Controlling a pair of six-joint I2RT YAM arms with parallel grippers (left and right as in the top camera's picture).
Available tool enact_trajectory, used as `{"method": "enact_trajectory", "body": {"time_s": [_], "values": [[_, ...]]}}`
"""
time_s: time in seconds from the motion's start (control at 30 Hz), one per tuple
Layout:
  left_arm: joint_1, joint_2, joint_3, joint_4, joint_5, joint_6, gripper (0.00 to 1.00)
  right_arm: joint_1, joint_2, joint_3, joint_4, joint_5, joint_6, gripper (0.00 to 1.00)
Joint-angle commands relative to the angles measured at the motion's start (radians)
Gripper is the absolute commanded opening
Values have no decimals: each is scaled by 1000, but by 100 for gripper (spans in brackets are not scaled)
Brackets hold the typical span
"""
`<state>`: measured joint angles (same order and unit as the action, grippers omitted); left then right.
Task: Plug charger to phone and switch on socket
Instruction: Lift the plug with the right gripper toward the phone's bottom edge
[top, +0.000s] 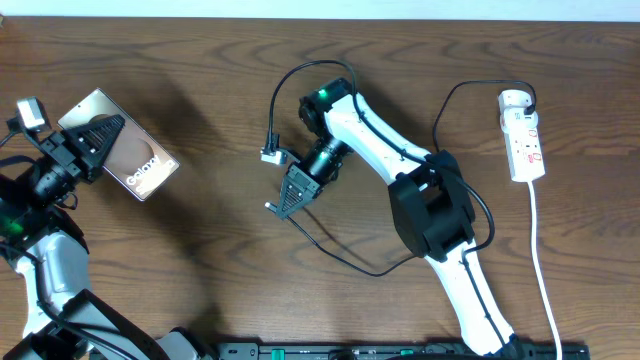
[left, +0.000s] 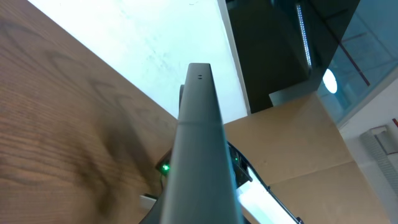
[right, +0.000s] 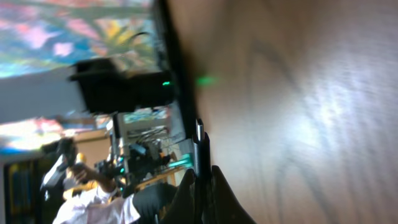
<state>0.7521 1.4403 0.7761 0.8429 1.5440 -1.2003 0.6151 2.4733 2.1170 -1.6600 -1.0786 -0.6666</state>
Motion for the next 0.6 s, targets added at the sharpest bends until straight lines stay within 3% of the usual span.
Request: {"method": "enact_trajectory", "body": {"time_s": [0.0, 0.57], "values": [[3, -10, 10, 12, 27, 13, 7, 2, -16, 16, -42, -144, -259, 1], [-145, -10, 10, 12, 7, -13, 7, 34, -16, 16, -42, -386, -362, 1]]}}
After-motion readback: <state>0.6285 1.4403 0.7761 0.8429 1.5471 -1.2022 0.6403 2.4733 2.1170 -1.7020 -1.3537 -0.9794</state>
